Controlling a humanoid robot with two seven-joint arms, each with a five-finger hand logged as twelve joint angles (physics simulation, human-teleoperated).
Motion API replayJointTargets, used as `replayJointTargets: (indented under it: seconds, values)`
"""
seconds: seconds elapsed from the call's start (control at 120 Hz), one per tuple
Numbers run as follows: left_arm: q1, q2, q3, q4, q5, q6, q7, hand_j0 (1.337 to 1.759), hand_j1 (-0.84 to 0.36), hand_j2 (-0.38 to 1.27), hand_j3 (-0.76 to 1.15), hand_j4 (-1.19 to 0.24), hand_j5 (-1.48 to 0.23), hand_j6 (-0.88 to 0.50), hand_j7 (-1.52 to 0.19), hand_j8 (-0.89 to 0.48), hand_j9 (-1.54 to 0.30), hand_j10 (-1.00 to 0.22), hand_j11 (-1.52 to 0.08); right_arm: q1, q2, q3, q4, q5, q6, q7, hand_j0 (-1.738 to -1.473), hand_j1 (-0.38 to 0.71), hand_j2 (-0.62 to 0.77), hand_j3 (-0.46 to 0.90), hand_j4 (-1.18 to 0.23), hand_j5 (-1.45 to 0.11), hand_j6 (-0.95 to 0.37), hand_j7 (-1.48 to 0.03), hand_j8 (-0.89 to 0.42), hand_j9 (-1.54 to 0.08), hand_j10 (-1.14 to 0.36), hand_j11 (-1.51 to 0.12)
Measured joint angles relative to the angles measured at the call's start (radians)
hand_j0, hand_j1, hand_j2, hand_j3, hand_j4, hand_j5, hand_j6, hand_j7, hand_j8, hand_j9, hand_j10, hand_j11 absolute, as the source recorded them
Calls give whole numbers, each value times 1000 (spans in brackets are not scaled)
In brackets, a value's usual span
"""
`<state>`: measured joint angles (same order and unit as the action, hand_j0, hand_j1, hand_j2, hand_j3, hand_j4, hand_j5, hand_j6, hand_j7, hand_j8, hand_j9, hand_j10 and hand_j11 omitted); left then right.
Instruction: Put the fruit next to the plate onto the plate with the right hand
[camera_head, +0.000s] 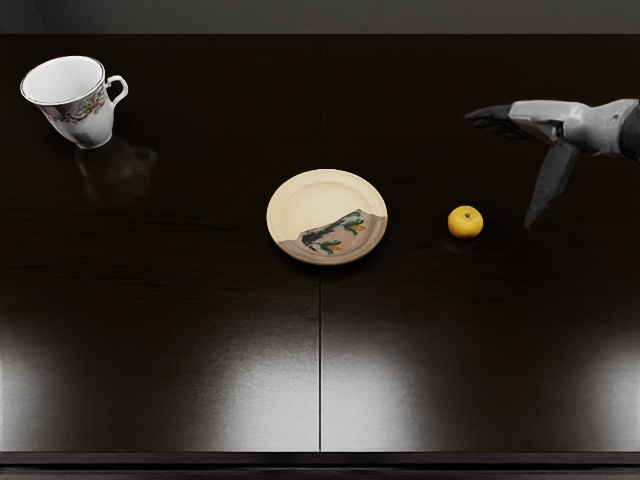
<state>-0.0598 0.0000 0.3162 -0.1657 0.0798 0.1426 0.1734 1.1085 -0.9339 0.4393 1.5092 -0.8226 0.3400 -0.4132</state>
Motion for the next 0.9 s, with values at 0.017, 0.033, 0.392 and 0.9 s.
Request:
replayJointTargets:
  seconds: [0.017,0.033,0.392,0.9]
  values:
    - [0,0,0,0,0,0,0,1658,349,0,0,0,0,-1,0,-1,0,0,0,-1,1,-6,3,-6,-12,0,-1658,-303,-7,0,-44,-52,-46,-52,-45,-52,-43,-52]
    - [0,0,0,0,0,0,0,1658,349,0,0,0,0,-1,0,-1,0,0,0,-3,3,-14,7,-12,-26,0,-1658,-301,-7,0,-46,-54,-48,-53,-46,-54,-45,-54]
    - [0,0,0,0,0,0,0,1658,349,0,0,0,0,-1,0,-1,0,0,0,-66,65,-79,39,-168,-210,-6,-1658,-171,-28,0,-156,-197,-159,-196,-157,-196,-155,-196]
    - [0,0,0,0,0,0,0,1658,349,0,0,0,0,-1,0,-1,0,0,0,-82,163,-221,40,-294,-398,-21,-1658,-97,-39,0,-217,-276,-219,-275,-218,-276,-216,-276]
